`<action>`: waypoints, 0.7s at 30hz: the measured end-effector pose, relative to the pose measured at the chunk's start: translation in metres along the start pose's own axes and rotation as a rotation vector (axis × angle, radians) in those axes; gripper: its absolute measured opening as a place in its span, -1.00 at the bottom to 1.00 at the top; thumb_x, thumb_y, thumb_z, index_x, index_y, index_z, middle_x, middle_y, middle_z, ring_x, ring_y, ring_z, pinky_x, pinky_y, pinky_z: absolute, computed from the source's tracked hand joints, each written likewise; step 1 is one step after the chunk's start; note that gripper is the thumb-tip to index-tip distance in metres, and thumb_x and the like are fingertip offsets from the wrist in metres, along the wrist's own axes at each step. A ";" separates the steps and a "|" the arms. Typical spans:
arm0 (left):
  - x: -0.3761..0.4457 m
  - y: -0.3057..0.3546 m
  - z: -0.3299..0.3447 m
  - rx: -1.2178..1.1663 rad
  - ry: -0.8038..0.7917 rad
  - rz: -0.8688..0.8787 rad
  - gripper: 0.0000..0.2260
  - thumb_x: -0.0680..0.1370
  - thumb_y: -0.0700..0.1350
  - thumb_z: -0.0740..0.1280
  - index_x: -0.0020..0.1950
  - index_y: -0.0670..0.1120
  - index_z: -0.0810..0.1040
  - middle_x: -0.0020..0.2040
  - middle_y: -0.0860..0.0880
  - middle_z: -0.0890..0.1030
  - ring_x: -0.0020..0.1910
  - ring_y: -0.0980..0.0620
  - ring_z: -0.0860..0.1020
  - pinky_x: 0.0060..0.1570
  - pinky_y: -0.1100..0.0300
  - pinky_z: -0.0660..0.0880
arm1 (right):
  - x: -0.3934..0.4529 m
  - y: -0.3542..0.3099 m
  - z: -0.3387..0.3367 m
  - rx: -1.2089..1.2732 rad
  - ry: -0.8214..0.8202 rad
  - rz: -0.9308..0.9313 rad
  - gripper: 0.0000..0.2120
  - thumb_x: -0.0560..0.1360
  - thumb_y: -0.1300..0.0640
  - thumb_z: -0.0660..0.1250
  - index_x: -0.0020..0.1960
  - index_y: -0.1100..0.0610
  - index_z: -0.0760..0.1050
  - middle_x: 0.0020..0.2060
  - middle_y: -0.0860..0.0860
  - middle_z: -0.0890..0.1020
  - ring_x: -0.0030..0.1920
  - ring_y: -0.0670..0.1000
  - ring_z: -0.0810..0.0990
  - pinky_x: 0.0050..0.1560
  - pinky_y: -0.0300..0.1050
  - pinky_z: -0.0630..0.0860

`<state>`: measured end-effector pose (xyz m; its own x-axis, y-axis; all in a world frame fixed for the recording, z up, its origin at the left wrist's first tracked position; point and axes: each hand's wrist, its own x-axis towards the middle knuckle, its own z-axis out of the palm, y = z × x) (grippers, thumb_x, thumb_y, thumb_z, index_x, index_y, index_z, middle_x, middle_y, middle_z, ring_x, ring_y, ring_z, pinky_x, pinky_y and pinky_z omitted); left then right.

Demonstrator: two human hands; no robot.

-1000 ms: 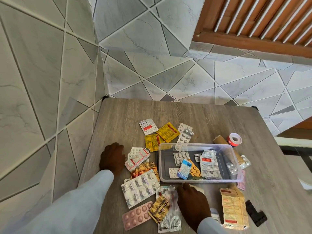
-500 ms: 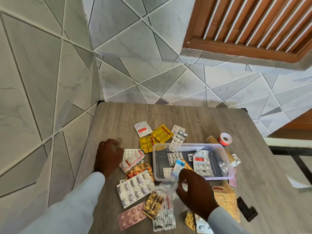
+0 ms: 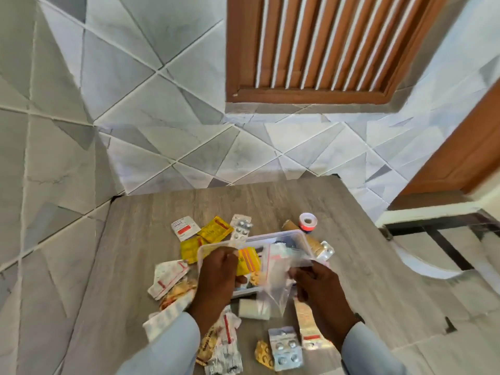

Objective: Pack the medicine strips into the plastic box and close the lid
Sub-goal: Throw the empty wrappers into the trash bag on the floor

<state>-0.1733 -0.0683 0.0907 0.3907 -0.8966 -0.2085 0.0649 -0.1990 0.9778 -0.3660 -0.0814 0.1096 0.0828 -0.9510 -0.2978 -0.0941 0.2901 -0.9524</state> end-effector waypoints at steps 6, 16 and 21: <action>-0.054 0.012 0.106 -0.012 -0.203 0.105 -0.86 0.55 -0.30 0.23 -0.03 -0.15 0.57 -0.31 -0.09 0.61 -0.45 0.09 0.58 -0.50 0.29 0.49 | -0.023 0.007 -0.104 0.325 0.049 0.102 -0.89 0.51 0.32 0.28 -0.05 0.29 0.58 -0.32 0.15 0.54 -0.39 0.04 0.41 -0.39 -0.15 0.32; -0.155 0.011 0.323 0.457 -0.406 0.311 -0.69 0.43 0.14 0.34 -0.33 -0.08 0.58 -0.40 -0.03 0.59 -0.38 0.05 0.54 -0.24 0.09 0.48 | -0.065 0.028 -0.330 0.475 0.106 0.195 -0.87 0.53 0.29 0.23 -0.02 0.18 0.55 -0.12 0.18 0.65 -0.37 0.00 0.57 -0.35 -0.19 0.43; -0.154 0.009 0.402 0.428 -0.401 0.303 -0.91 0.38 -0.09 0.40 -0.29 0.10 0.60 -0.35 0.08 0.64 -0.33 0.07 0.61 -0.22 0.11 0.58 | -0.058 0.021 -0.410 0.619 0.064 0.284 -0.91 0.48 0.16 0.29 -0.11 0.13 0.58 -0.14 0.11 0.66 -0.20 0.10 0.62 -0.19 -0.10 0.51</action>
<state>-0.6020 -0.0912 0.1238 -0.0434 -0.9991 0.0026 -0.3969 0.0196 0.9176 -0.7795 -0.0639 0.1338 0.0781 -0.8279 -0.5554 0.4827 0.5188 -0.7056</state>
